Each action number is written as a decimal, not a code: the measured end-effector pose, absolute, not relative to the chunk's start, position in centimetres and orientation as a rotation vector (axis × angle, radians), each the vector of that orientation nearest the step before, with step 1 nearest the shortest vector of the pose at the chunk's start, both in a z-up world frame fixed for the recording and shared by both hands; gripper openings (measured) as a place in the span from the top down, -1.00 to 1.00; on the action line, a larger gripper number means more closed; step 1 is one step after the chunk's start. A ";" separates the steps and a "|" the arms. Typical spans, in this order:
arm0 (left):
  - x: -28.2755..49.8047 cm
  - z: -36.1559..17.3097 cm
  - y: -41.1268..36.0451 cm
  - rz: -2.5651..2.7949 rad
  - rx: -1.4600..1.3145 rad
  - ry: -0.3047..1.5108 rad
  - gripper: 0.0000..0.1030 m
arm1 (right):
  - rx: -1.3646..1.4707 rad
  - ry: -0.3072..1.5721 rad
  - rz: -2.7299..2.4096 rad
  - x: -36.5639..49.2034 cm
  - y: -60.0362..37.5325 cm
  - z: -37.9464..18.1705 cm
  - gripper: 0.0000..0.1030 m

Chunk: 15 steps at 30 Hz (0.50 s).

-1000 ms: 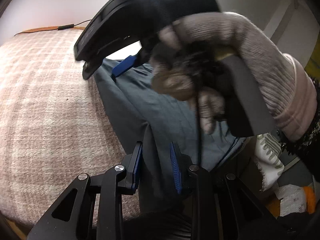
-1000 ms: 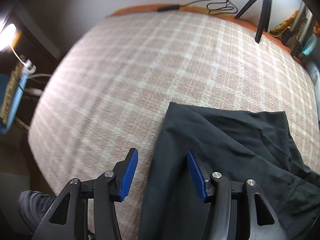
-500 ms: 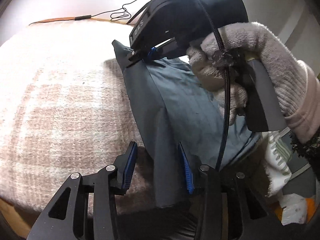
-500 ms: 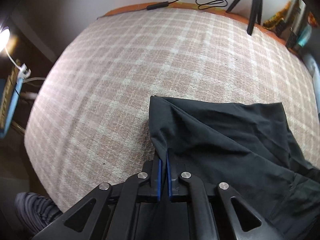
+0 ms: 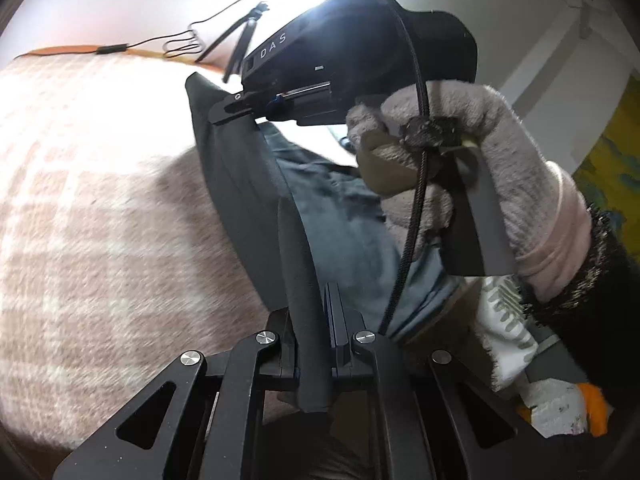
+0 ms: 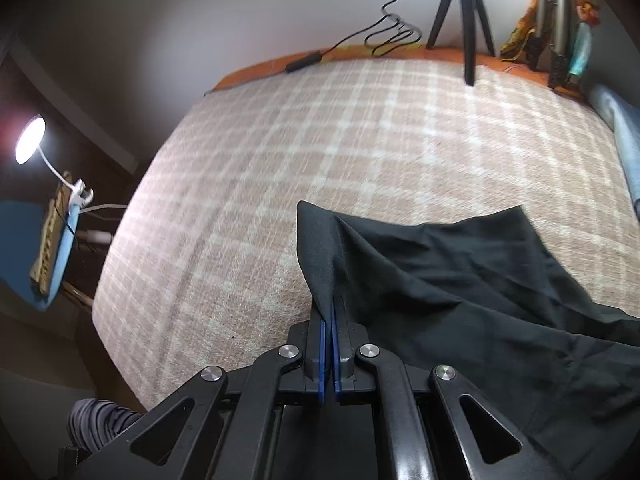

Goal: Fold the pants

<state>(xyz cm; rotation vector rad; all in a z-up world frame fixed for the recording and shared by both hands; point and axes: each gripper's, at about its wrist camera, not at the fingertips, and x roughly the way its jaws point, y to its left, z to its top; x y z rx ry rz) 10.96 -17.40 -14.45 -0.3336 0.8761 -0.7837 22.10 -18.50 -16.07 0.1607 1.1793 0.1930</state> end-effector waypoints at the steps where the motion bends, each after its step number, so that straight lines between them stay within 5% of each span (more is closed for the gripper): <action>1: 11.1 -14.2 -17.6 -0.794 -0.330 0.870 0.87 | 0.165 1.167 0.192 21.9 -19.0 -15.5 1.00; 15: 12.3 -11.2 -25.2 -1.003 -0.271 0.823 0.89 | 0.219 1.047 0.126 19.7 -26.3 -10.3 1.00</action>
